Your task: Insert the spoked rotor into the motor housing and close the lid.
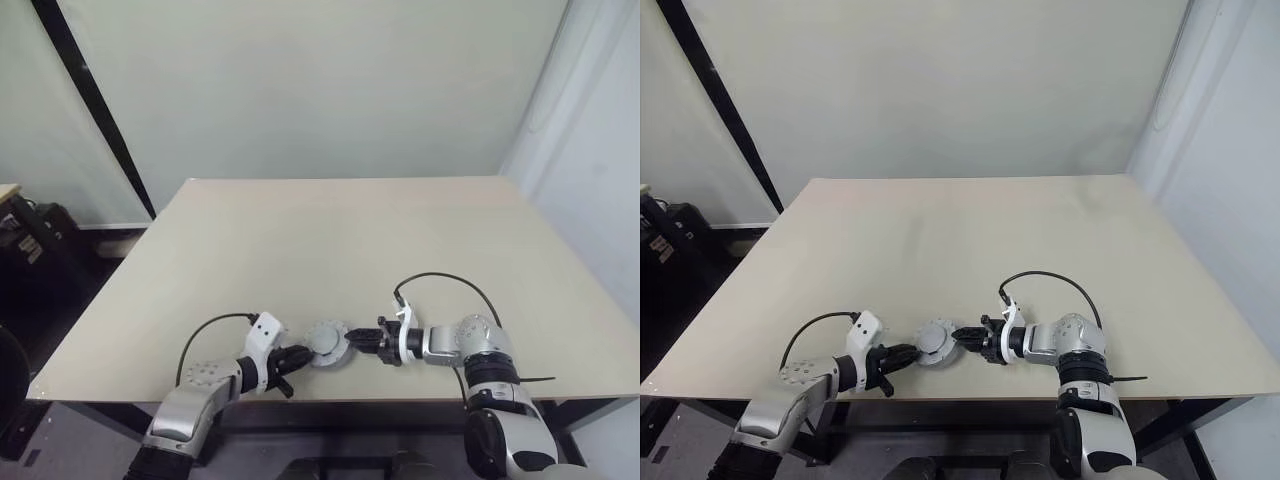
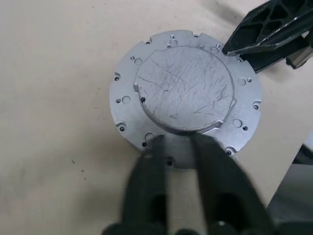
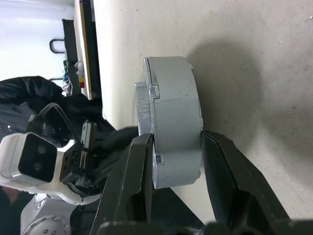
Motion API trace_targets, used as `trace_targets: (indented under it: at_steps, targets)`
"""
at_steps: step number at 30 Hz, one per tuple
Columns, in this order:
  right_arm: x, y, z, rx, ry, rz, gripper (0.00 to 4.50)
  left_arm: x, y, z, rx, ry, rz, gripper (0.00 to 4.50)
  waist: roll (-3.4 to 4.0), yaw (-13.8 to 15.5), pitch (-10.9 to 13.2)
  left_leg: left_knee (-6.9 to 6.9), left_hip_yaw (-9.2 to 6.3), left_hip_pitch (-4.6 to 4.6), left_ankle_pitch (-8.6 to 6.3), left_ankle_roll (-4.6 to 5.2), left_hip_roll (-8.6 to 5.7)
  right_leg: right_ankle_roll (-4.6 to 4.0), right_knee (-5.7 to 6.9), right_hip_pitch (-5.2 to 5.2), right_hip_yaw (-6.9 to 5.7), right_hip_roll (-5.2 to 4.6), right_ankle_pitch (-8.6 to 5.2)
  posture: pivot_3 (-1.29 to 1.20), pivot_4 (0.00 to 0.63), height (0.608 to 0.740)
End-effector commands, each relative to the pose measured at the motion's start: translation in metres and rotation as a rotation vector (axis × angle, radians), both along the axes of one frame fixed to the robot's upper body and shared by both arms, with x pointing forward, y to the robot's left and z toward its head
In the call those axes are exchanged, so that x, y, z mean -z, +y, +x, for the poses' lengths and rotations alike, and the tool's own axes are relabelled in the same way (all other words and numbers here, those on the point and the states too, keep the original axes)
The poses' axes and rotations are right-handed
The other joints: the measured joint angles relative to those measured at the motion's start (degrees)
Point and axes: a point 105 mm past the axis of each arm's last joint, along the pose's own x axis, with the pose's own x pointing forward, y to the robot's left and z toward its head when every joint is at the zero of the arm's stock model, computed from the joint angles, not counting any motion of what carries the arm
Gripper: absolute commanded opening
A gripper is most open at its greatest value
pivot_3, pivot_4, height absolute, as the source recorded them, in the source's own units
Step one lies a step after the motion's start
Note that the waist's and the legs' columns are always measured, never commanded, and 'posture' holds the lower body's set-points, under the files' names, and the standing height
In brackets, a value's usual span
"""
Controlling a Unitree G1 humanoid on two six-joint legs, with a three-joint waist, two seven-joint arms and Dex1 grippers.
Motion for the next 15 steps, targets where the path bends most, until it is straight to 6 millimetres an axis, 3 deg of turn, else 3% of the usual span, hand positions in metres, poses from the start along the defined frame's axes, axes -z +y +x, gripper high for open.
trace_targets:
  at_steps: [1,8,15]
  targets:
    - [-0.004,0.008,-0.001,-0.028,-0.014,0.000,1.21,-0.023,0.006,0.013,-0.063,-0.064,-0.073,1.97,0.00,-0.14,0.00,0.00,0.00,-0.01,0.00,0.00,0.00,0.00,0.00,-0.01,0.00,0.00,0.00,0.00,0.000,0.740]
    - [-0.013,0.010,-0.001,-0.007,-0.015,0.074,1.21,-0.054,0.039,0.016,-0.208,-0.043,-0.287,4.40,-0.03,-1.32,0.00,-0.13,-0.03,-0.03,0.00,0.01,0.03,0.01,-0.01,-0.08,-0.01,0.03,0.01,0.00,0.000,0.740]
    - [-0.036,0.016,0.002,0.050,-0.028,0.260,1.20,-0.062,0.046,0.009,-0.275,0.014,-0.424,4.42,-0.07,-1.64,0.04,-0.31,-0.05,-0.06,0.00,0.01,0.02,0.02,-0.09,-0.14,0.00,0.02,0.02,0.00,0.000,0.740]
